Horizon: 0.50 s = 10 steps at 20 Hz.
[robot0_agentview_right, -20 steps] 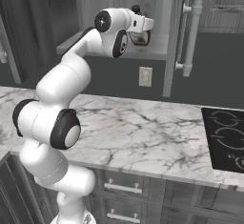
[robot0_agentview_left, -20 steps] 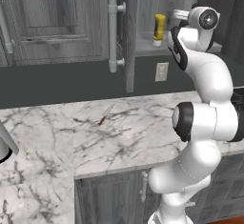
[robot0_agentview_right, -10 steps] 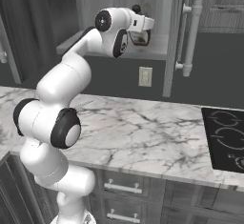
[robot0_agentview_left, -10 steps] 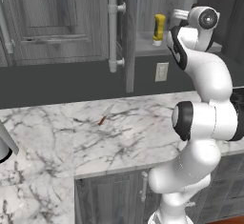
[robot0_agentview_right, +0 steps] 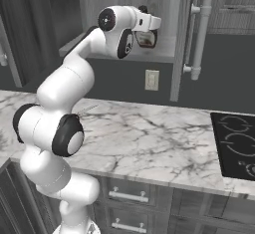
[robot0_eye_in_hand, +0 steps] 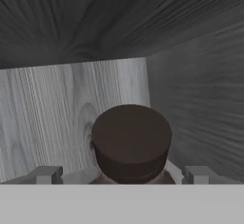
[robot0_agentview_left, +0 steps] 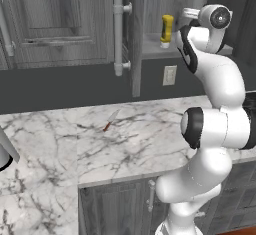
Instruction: Pick the syrup bottle and mustard from the counter and place them in the cabinet.
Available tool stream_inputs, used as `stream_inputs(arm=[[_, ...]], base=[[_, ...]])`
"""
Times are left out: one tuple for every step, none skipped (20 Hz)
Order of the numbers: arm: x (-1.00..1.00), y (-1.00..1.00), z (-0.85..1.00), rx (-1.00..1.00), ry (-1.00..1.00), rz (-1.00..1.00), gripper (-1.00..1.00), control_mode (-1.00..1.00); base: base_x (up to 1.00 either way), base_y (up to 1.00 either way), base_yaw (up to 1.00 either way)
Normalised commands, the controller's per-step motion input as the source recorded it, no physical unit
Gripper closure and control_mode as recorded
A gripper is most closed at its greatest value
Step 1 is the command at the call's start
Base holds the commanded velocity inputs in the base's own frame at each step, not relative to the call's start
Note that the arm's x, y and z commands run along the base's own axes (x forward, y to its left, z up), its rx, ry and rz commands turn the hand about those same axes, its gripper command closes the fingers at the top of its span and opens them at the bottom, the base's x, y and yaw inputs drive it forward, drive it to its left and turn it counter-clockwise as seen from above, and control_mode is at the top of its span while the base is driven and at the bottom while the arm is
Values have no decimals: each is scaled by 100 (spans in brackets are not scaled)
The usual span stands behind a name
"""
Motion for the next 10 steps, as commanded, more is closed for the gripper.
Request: stream_inputs(arm=[[-8, 0, 0, -1, 0, 0, -100, -100], [-6, 1, -1, -2, 0, 0, -100, -100], [-6, 1, -3, -2, 0, 0, -100, -100], [-5, 0, -2, -2, 0, 0, -100, -100], [0, 4, -2, -2, 0, 0, -100, -100], [0, 9, -7, -3, -1, 0, -100, -100], [1, 14, -14, -3, -3, 0, -100, -100], [8, 15, -19, -3, -5, 0, -100, -100], [22, 20, -28, -3, -8, 1, -100, -100], [29, 19, -32, -3, -10, 1, -100, -100]], base=[[0, 0, 0], [0, 0, 0], [0, 0, 0], [0, 0, 0], [0, 0, 0], [0, 0, 0], [0, 0, 0], [0, 0, 0], [0, 0, 0], [0, 0, 0]])
